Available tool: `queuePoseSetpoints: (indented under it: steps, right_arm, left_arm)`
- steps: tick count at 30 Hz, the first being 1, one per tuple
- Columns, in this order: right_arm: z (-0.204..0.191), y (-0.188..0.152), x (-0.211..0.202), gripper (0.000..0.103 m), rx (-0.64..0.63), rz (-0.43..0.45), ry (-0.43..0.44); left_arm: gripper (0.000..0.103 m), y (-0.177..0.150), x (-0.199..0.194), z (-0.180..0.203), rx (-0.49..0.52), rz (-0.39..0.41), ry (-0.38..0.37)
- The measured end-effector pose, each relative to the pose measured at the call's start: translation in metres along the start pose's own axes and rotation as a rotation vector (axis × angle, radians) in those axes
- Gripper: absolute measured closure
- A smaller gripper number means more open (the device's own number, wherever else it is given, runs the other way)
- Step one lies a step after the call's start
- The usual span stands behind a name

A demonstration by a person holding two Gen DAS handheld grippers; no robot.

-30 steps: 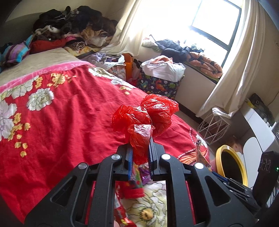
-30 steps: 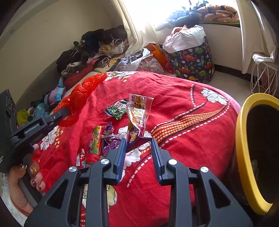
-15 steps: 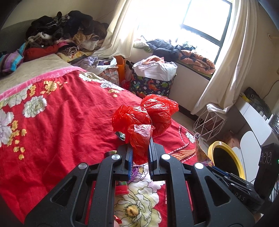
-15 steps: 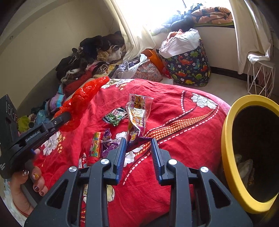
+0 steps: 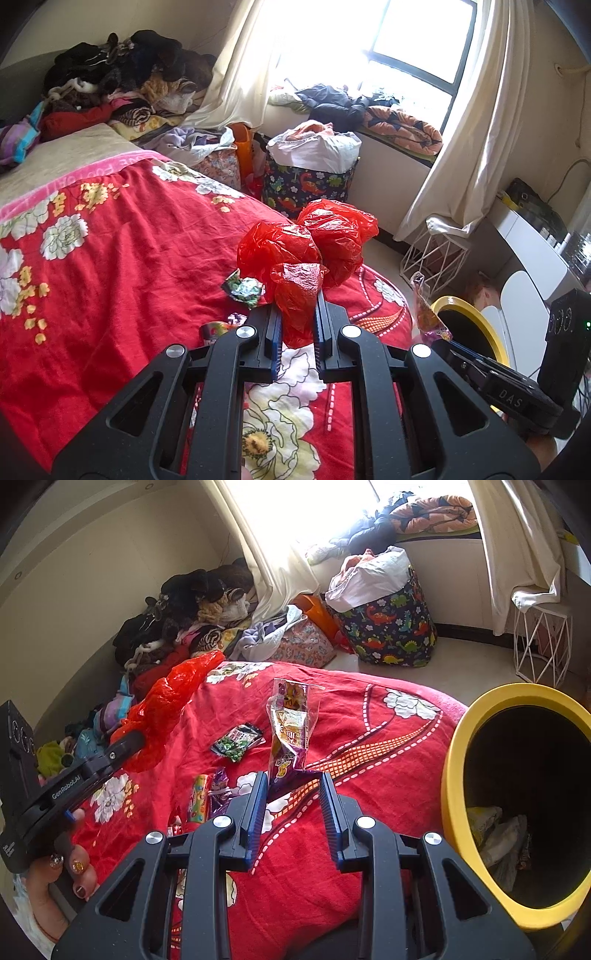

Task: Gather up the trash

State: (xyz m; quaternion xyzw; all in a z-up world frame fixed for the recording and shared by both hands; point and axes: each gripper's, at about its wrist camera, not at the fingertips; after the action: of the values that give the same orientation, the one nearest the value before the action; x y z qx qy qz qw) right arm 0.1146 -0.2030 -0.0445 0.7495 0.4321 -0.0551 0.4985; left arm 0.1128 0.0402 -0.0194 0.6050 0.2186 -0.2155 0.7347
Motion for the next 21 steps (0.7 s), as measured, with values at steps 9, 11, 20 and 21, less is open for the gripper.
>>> queuePoseSetpoints:
  steps: [9, 11, 20, 21]
  right_arm:
    - [0.012, 0.002, -0.015, 0.075, 0.027, 0.024, -0.025]
    - [0.015, 0.003, -0.018, 0.075, 0.032, 0.031, -0.032]
    - [0.031, 0.005, -0.033, 0.075, 0.067, 0.058, -0.058]
    - [0.033, 0.005, -0.035, 0.075, 0.070, 0.061, -0.063]
  left_arm:
    - [0.094, -0.001, -0.004, 0.015, 0.030, 0.004, -0.031]
    - [0.094, -0.001, -0.005, 0.019, 0.037, 0.005, -0.040]
    - [0.094, -0.002, -0.010, 0.036, 0.066, 0.010, -0.074]
    - [0.094, -0.001, -0.010, 0.037, 0.068, 0.011, -0.077]
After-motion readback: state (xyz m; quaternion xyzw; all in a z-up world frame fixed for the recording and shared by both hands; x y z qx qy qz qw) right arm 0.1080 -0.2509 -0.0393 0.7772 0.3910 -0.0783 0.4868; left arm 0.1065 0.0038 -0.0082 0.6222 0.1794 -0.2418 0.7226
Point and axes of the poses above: each gripper's, at about its wrist camera, not at the fingertips, and x roughly the way its jaws point, z to its right, y to its top, and after that the axes turned 10 degrees about y, right-handed
